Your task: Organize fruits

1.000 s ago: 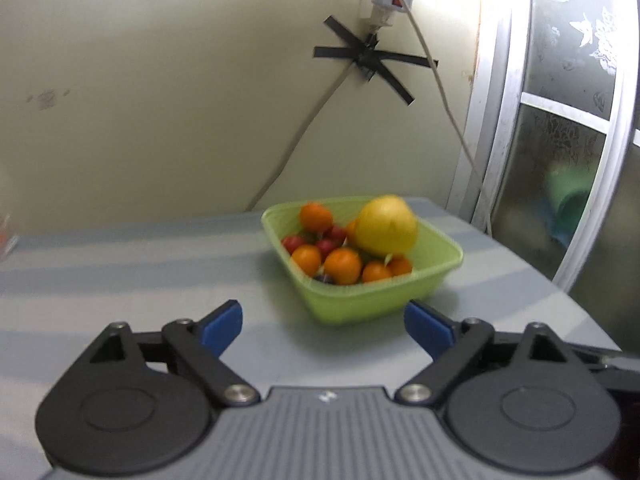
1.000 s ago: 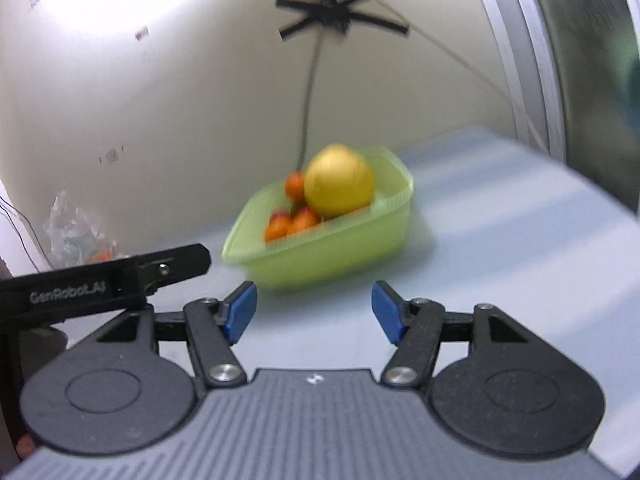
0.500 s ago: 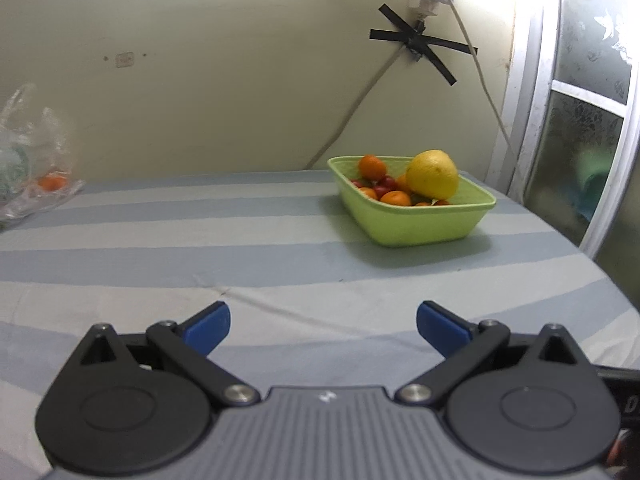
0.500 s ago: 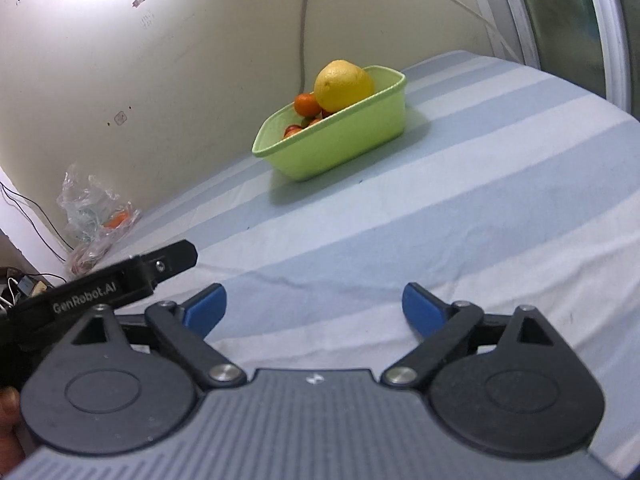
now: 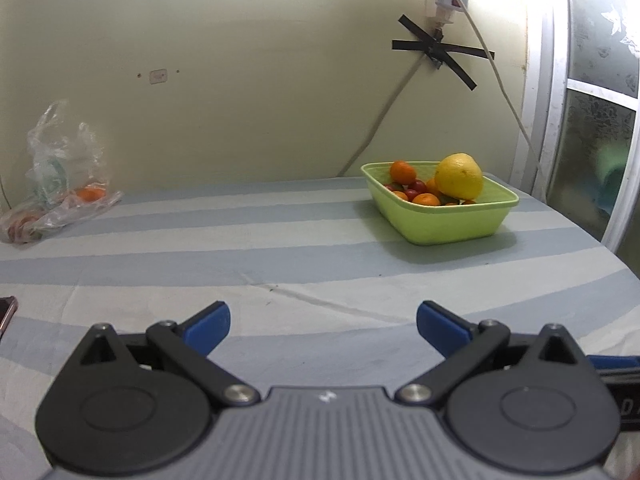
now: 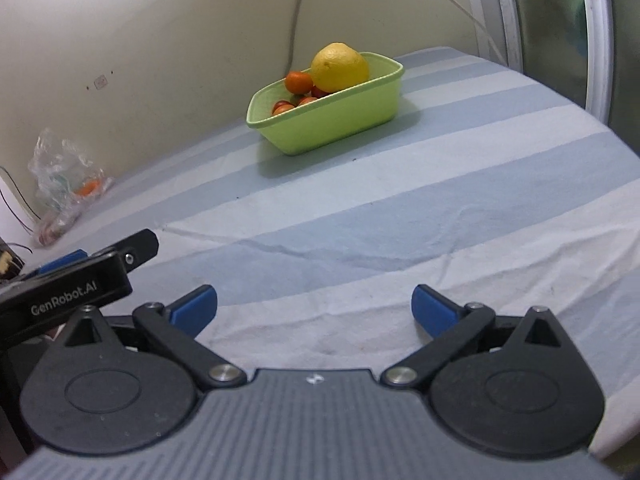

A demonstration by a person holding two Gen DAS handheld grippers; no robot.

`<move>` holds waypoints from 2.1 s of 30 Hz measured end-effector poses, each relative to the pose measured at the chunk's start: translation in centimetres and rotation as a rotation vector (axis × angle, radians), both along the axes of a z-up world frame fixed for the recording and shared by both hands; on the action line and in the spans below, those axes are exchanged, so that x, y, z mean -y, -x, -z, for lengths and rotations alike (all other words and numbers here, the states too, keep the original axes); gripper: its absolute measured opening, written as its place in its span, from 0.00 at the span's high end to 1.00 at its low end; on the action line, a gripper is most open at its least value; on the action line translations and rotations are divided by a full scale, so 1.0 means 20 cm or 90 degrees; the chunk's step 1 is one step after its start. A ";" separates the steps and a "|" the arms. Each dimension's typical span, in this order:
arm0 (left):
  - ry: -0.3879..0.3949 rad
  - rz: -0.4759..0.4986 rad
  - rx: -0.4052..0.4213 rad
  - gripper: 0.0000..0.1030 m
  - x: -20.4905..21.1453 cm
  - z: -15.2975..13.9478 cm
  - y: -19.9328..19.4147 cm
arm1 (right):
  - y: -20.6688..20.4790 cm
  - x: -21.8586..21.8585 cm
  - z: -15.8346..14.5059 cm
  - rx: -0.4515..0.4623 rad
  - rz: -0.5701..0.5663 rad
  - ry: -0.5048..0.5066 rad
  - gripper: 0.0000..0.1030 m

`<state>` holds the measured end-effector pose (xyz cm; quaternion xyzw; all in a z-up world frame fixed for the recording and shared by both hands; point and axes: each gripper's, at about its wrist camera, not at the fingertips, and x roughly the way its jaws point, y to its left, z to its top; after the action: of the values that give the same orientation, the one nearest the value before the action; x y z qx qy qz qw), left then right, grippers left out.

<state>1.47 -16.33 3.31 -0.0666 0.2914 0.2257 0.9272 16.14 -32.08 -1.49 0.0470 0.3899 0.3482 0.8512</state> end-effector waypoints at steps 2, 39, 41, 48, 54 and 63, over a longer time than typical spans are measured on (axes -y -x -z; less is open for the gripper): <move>-0.009 -0.009 0.002 0.00 0.00 0.00 0.01 | 0.02 0.00 -0.01 0.012 -0.002 0.004 0.00; -0.086 -0.067 0.026 0.00 0.05 -0.13 0.33 | 0.39 0.01 -0.19 0.206 -0.009 0.020 0.00; -0.086 -0.063 0.023 0.00 0.05 -0.12 0.33 | 0.39 0.01 -0.19 0.210 -0.007 0.022 0.00; -0.097 -0.053 0.020 0.00 0.09 -0.12 0.32 | 0.41 0.03 -0.19 0.208 -0.003 0.016 0.00; -0.100 -0.048 0.012 0.00 0.10 -0.11 0.32 | 0.42 0.02 -0.19 0.207 -0.001 0.017 0.00; -0.101 -0.050 0.004 0.00 0.09 -0.11 0.31 | 0.41 0.02 -0.19 0.204 -0.005 0.015 0.00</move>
<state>-4.79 -18.08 5.47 -0.0054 0.2668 0.2842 0.9209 8.00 -32.58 2.28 -0.0206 0.2533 0.3497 0.9017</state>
